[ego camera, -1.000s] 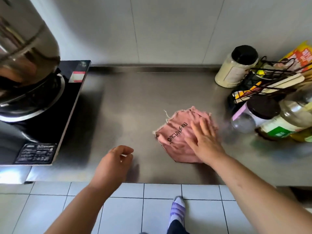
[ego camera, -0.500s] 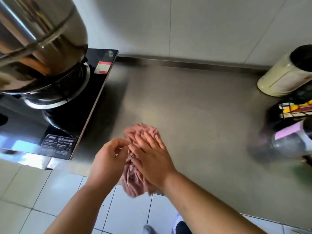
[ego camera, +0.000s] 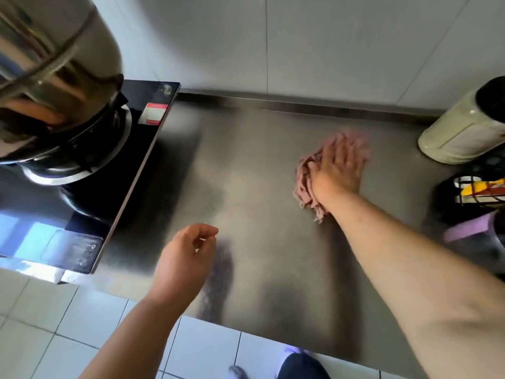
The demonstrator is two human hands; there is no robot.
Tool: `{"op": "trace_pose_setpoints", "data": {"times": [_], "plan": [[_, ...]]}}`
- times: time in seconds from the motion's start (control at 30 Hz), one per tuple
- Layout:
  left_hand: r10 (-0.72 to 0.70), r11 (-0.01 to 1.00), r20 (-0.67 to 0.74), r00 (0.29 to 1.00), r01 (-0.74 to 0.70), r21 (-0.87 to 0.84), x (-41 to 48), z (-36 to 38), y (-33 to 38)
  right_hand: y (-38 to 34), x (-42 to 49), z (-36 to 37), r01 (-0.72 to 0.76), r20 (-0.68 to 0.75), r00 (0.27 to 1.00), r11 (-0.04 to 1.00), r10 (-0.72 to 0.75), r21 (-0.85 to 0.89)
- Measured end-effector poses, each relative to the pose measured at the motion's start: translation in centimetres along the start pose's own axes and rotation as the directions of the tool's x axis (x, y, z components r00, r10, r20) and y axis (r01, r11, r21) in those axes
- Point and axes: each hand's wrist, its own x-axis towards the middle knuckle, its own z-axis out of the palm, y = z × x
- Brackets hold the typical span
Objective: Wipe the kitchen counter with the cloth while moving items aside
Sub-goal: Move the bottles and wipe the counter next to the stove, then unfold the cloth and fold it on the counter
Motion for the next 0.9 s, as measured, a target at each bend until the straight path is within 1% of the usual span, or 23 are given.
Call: {"op": "trace_pose_setpoints", "data": {"times": [0.03, 0.07, 0.13, 0.17, 0.23, 0.27, 0.3, 0.37, 0.4, 0.43, 0.47, 0.5, 0.53, 0.57, 0.6, 0.63, 0.67, 0.73, 0.77, 0.8, 0.9], "plan": [[-0.006, 1.000, -0.018, 1.000, 0.006, -0.001, 0.1, 0.0, 0.3, -3.0, -0.9, 0.7, 0.159, -0.004, 0.987, 0.987, -0.159, 0.000], [-0.010, 1.000, -0.036, 0.999, 0.010, -0.003, 0.3, 0.0, 0.5, -5.6, -2.6, 1.4, 0.319, -0.009, 0.948, 0.948, -0.319, 0.015], [-0.021, 1.000, -0.068, 0.997, 0.021, 0.001, 0.6, -0.1, 1.1, -8.9, -7.2, 2.4, 0.576, -0.016, 0.817, 0.814, -0.576, 0.073], [-0.030, 1.000, -0.074, 0.997, 0.030, -0.003, 0.8, 0.0, 1.6, -9.4, -9.4, 2.5, 0.663, -0.048, 0.748, 0.742, -0.662, 0.099], [-0.068, 0.997, -0.057, 0.996, 0.066, -0.035, 1.1, 0.1, 2.3, -8.8, -12.9, 2.6, 0.756, -0.085, 0.650, 0.631, -0.755, 0.176], [-0.086, 0.995, -0.040, 0.995, 0.084, -0.044, 1.3, 0.3, 2.7, -7.6, -13.8, 2.5, 0.773, -0.079, 0.622, 0.595, -0.779, 0.222], [-0.102, 0.994, -0.013, 0.995, 0.102, -0.031, 1.4, 0.6, 2.8, -6.3, -14.4, 2.5, 0.769, -0.065, 0.610, 0.571, -0.790, 0.287], [-0.109, 0.994, 0.038, 0.993, 0.108, 0.025, 1.7, 1.2, 3.3, -3.3, -14.5, 1.3, 0.706, -0.061, 0.633, 0.543, -0.772, 0.455], [-0.118, 0.991, 0.064, 0.991, 0.113, 0.076, 1.9, 1.6, 3.2, -2.1, -14.4, 0.9, 0.647, -0.070, 0.671, 0.535, -0.738, 0.543], [-0.136, 0.985, 0.088, 0.987, 0.124, 0.122, 2.1, 2.0, 3.2, -1.0, -14.2, 0.4, 0.571, -0.100, 0.738, 0.539, -0.667, 0.619], [-0.171, 0.976, 0.117, 0.978, 0.151, 0.159, 2.2, 2.5, 3.2, 0.0, -14.0, 0.0, 0.471, -0.114, 0.832, 0.582, -0.543, 0.662], [-0.212, 0.965, 0.148, 0.966, 0.182, 0.191, 2.3, 2.9, 3.5, 0.9, -13.6, -0.4, 0.346, -0.097, 0.918, 0.661, -0.383, 0.666], [-0.244, 0.954, 0.185, 0.952, 0.202, 0.223, 2.3, 3.4, 3.7, 1.3, -13.3, -0.6, 0.192, -0.026, 0.973, 0.738, -0.230, 0.646], [-0.251, 0.951, 0.225, 0.941, 0.197, 0.238, 2.4, 3.9, 4.0, 1.6, -13.1, -0.9, 0.042, 0.084, 0.989, 0.787, -0.119, 0.616], [-0.235, 0.957, 0.254, 0.938, 0.177, 0.229, 2.3, 4.3, 4.4, 1.7, -13.2, -1.1, -0.062, 0.195, 0.978, 0.806, -0.068, 0.588], [-0.214, 0.964, 0.272, 0.938, 0.158, 0.214, 2.4, 4.7, 4.6, 1.5, -13.2, -1.1, -0.128, 0.288, 0.956, 0.805, -0.055, 0.579], [-0.194, 0.970, 0.289, 0.937, 0.139, 0.201, 2.4, 5.1, 4.9, 1.2, -13.2, -1.1, -0.162, 0.340, 0.938, 0.793, -0.060, 0.587], [-0.187, 0.973, 0.299, 0.936, 0.134, 0.189, 2.7, 5.7, 5.2, 0.5, -13.1, -1.3, -0.141, 0.362, 0.925, 0.782, -0.114, 0.607], [-0.192, 0.977, 0.298, 0.935, 0.154, 0.146, 2.8, 5.6, 5.4, 0.3, -13.1, -1.6, -0.132, 0.362, 0.922, 0.768, -0.136, 0.626], [-0.207, 0.978, 0.308, 0.929, 0.196, 0.064, 2.9, 5.2, 5.5, 0.3, -13.1, -1.9, -0.148, 0.364, 0.920, 0.734, -0.143, 0.663], [-0.181, 0.934, 0.342, 0.922, 0.270, -0.235, 3.9, 2.9, 5.8, 0.9, -12.8, -4.1, -0.260, 0.346, 0.935, 0.508, -0.082, 0.821]]}}
